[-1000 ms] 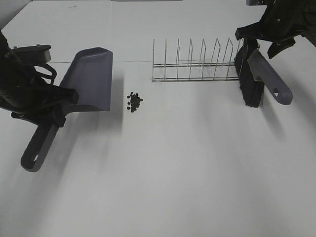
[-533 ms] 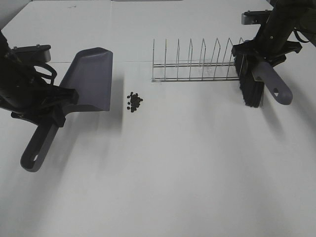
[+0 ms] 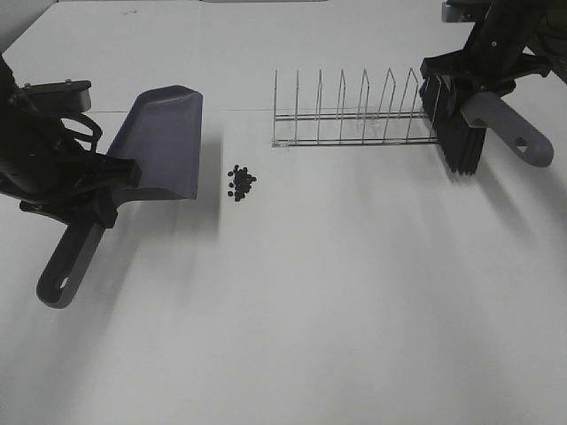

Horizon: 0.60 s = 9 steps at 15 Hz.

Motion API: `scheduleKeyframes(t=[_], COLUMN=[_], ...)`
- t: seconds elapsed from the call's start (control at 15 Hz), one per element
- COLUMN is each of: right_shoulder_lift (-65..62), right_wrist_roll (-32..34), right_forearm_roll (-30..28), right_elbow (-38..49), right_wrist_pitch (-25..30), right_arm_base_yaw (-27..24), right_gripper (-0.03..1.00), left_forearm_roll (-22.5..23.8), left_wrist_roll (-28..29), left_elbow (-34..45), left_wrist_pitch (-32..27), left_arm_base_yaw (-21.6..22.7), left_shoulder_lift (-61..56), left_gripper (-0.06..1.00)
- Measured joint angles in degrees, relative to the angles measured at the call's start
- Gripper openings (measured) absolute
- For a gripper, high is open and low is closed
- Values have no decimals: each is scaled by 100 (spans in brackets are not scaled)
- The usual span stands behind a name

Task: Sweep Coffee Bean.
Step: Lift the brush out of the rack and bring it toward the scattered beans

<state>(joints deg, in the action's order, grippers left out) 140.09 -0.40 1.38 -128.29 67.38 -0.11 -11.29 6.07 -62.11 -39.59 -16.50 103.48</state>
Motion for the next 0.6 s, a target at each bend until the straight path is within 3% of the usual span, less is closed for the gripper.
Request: scheduleKeyframes(t=[0.2,0.4,0.6], right_shoulder_lift=[-252,-859,-1662], right_wrist_roll=[40,143,155], right_forearm_roll=[-138,-138,74], right_elbow=[-653,-710,17], right_wrist_pitch=[252,269,264], right_arm_base_yaw=[0,0,0], right_gripper=[26,26,26], left_forearm_roll=[0,0,52], left_wrist_roll=[0,0,0], left_elbow=[0,0,0], left_wrist_pitch=[0,0,-11], left_arm_base_yaw=[0,0,0], left_shoulder_lift=[0,0,0], left_gripper=[32,32,32])
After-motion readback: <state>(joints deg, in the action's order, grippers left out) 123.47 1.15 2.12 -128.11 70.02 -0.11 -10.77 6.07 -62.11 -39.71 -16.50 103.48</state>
